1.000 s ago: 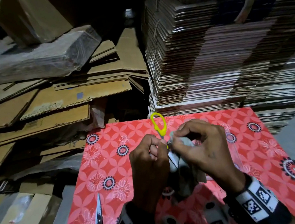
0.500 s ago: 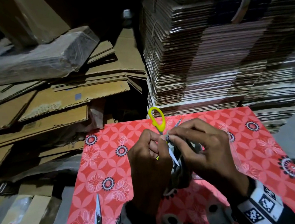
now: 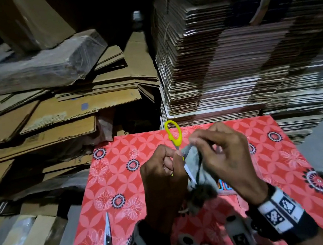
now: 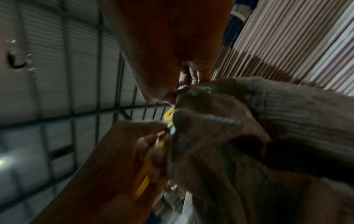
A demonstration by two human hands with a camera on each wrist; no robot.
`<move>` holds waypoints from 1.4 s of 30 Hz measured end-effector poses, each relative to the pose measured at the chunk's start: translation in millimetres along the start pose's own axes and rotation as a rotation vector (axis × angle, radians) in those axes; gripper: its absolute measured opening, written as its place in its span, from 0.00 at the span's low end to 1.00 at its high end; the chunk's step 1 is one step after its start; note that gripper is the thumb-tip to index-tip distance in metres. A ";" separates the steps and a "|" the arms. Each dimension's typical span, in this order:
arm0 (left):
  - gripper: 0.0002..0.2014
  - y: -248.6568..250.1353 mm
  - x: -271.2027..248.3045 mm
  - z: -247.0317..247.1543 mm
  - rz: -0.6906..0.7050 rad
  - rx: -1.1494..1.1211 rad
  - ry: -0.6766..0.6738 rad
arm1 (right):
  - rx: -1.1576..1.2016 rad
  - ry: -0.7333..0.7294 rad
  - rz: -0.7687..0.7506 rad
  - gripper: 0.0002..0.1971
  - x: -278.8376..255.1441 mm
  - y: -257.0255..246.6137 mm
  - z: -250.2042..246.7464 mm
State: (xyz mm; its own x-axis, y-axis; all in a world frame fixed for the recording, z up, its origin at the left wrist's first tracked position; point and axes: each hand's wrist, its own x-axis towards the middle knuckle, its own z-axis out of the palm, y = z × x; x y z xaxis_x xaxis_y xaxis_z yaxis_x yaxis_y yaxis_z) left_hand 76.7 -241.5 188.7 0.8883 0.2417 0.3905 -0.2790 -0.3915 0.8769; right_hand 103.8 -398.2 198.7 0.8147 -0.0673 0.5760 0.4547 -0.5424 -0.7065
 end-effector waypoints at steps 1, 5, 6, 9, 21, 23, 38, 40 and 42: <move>0.13 3.4 -1.4 1.6 -0.001 -0.007 0.001 | -0.025 0.023 0.030 0.11 4.1 8.0 -0.6; 0.12 28.1 -0.3 -4.3 0.134 -0.016 -0.018 | 0.233 -0.156 0.191 0.21 -11.0 14.2 9.5; 0.13 28.1 4.8 -10.6 0.137 -0.018 0.000 | 0.378 -0.108 0.305 0.17 -13.4 23.7 3.8; 0.15 16.1 18.6 -31.7 0.007 -0.097 0.057 | 0.677 -0.003 0.595 0.15 -14.5 48.7 -23.5; 0.14 -4.5 15.1 -21.5 -0.365 -0.476 -0.010 | 0.802 -0.047 0.742 0.09 -12.8 11.5 -6.4; 0.10 -4.9 13.5 -20.1 -0.403 -0.524 -0.070 | 0.889 -0.080 0.807 0.10 -9.8 6.5 -5.7; 0.08 -4.4 13.1 -18.4 -0.334 -0.449 -0.234 | 1.260 -0.124 0.867 0.18 8.8 -15.4 -10.0; 0.08 -3.7 13.5 -18.3 -0.324 -0.433 -0.237 | 1.296 -0.158 0.829 0.22 10.7 -16.6 -11.6; 0.07 -1.6 13.8 -18.5 -0.317 -0.436 -0.236 | 1.285 -0.189 0.807 0.22 12.6 -15.1 -12.0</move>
State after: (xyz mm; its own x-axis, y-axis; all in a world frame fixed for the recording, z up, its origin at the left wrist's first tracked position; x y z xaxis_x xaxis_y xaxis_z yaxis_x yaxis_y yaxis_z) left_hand 82.6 -221.1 197.9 0.9961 0.0641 0.0613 -0.0664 0.0807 0.9945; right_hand 102.9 -401.0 221.6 0.9773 0.1786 -0.1143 -0.2053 0.6624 -0.7204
